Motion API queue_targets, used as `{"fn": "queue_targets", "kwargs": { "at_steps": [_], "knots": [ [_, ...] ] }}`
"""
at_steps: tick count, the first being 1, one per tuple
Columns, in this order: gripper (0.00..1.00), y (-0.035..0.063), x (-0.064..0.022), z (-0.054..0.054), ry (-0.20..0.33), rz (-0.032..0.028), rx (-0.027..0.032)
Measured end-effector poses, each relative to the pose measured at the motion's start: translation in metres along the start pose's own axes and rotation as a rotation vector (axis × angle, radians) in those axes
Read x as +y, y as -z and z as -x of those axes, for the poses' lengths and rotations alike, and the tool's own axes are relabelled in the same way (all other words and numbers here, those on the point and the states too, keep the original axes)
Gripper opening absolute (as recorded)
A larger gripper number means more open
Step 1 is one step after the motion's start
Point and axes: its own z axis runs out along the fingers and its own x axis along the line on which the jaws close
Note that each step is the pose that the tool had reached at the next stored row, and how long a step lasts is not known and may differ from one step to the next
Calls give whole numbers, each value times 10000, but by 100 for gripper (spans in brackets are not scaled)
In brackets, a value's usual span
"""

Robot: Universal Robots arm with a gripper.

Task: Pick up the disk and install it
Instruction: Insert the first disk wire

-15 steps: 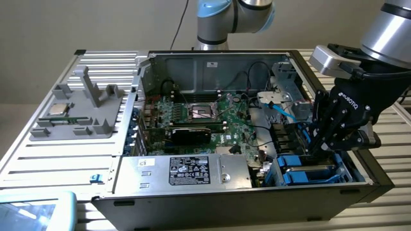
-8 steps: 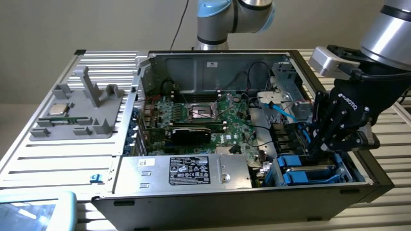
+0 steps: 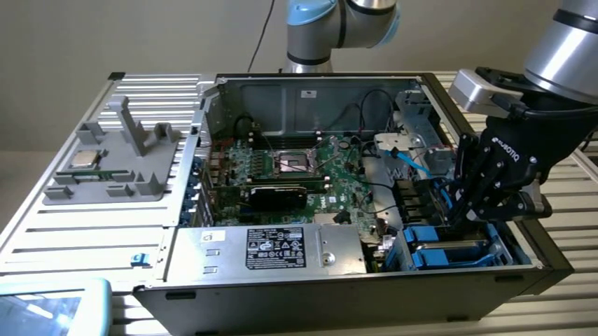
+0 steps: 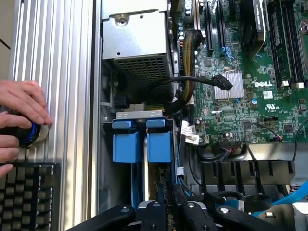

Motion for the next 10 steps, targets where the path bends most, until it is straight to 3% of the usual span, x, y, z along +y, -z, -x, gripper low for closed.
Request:
{"fn": "queue_targets", "kwargs": {
  "at_steps": [10],
  "knots": [
    [17,-9,-1,-3,-32,-32,-9]
  ]
}}
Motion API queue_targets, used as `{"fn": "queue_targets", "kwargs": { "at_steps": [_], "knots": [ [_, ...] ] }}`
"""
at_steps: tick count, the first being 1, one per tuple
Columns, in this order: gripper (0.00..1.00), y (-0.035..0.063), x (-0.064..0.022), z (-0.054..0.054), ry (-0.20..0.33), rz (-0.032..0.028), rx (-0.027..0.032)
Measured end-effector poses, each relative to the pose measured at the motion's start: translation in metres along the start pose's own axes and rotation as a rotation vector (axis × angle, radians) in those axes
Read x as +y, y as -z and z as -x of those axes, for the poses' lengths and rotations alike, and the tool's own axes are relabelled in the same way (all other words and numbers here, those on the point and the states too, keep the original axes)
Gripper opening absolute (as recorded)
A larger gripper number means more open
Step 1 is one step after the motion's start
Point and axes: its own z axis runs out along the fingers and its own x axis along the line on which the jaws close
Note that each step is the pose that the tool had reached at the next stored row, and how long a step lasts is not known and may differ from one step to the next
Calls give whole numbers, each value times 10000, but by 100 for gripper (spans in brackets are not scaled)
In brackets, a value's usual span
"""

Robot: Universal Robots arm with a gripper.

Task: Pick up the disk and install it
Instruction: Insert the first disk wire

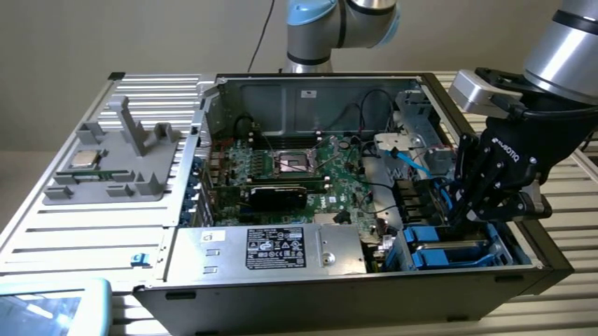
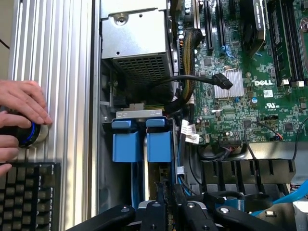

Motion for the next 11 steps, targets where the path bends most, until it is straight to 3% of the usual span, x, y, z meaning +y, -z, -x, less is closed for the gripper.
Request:
{"fn": "queue_targets", "kwargs": {
  "at_steps": [5,11],
  "knots": [
    [17,2,5,-1,-5,-47,-3],
    [17,0,17,-1,-5,-54,-7]
  ]
}}
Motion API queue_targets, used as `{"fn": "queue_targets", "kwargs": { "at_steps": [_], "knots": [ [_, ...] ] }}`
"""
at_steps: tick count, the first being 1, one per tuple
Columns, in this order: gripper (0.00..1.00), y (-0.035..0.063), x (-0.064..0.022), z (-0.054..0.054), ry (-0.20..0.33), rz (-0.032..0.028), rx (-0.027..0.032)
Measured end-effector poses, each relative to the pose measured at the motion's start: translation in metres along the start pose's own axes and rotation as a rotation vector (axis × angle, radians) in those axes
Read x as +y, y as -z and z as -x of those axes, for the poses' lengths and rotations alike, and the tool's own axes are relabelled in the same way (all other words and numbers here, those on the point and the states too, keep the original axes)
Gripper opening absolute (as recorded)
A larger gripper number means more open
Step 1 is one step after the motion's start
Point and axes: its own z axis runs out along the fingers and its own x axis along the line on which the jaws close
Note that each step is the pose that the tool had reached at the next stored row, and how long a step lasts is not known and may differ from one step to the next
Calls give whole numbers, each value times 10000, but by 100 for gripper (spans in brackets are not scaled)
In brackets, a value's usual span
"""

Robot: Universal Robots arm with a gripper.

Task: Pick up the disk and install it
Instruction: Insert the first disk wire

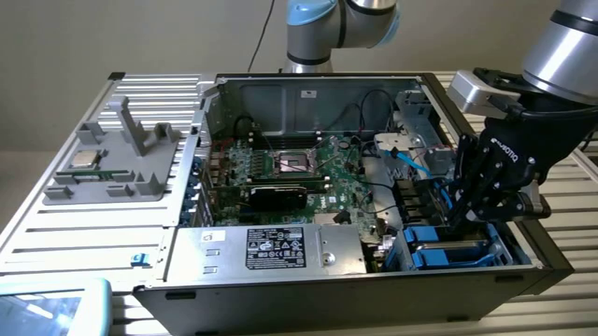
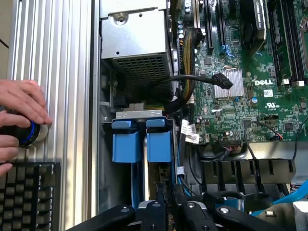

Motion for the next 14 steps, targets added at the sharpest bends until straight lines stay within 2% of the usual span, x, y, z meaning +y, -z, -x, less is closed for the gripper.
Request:
{"fn": "queue_targets", "kwargs": {
  "at_steps": [7,14],
  "knots": [
    [17,53,12,-8,0,1,-5],
    [17,53,12,-14,-3,-21,-6]
  ]
}}
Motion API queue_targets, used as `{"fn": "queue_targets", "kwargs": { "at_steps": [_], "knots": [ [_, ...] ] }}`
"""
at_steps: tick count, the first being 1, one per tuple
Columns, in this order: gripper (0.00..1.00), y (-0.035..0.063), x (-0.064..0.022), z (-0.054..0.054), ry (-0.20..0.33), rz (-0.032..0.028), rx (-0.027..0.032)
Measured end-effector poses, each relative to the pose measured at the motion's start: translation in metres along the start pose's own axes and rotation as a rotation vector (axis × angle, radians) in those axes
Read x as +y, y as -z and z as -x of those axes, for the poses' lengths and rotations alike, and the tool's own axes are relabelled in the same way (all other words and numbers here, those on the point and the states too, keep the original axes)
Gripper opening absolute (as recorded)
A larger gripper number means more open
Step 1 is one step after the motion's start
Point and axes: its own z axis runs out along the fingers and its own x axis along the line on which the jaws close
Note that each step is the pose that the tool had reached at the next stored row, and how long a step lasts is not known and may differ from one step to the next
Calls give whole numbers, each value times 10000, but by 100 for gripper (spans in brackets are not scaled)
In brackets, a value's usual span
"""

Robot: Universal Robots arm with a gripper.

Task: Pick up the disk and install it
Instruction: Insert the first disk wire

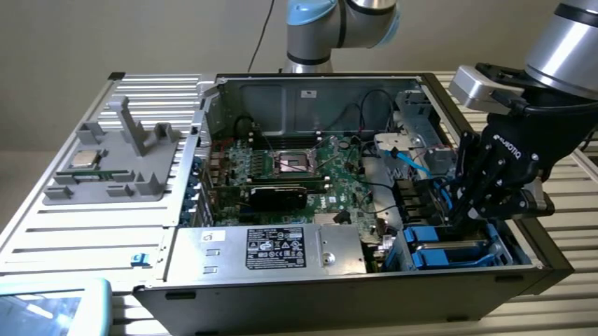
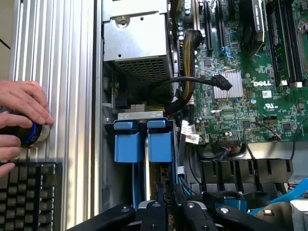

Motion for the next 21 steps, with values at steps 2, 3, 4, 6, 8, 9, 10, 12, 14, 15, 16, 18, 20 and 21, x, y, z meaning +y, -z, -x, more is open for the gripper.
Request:
{"fn": "queue_targets", "kwargs": {
  "at_steps": [2,3,4,6,8,9,10,12,14,15,16,18,20,21],
  "knots": [
    [17,-3,2,-1,-3,-16,-1],
    [17,-6,5,-2,-5,-27,-3],
    [17,-9,9,-2,-5,-34,-4],
    [17,-16,17,-1,-8,-55,-6],
    [17,-19,16,-1,-8,-62,-3],
    [17,-21,15,0,-8,-67,-3],
    [17,-24,15,0,-8,-70,-5],
    [17,-30,14,1,-9,-75,-7],
    [17,-33,14,1,-10,-78,-5],
    [17,-35,13,-1,-10,-79,-8],
    [17,-36,13,-3,-10,-81,-8],
    [17,-38,13,-9,-11,-83,-8],
    [17,-45,12,-8,-13,-100,-8],
    [17,-50,12,-7,-15,-107,-7]
  ]
}}
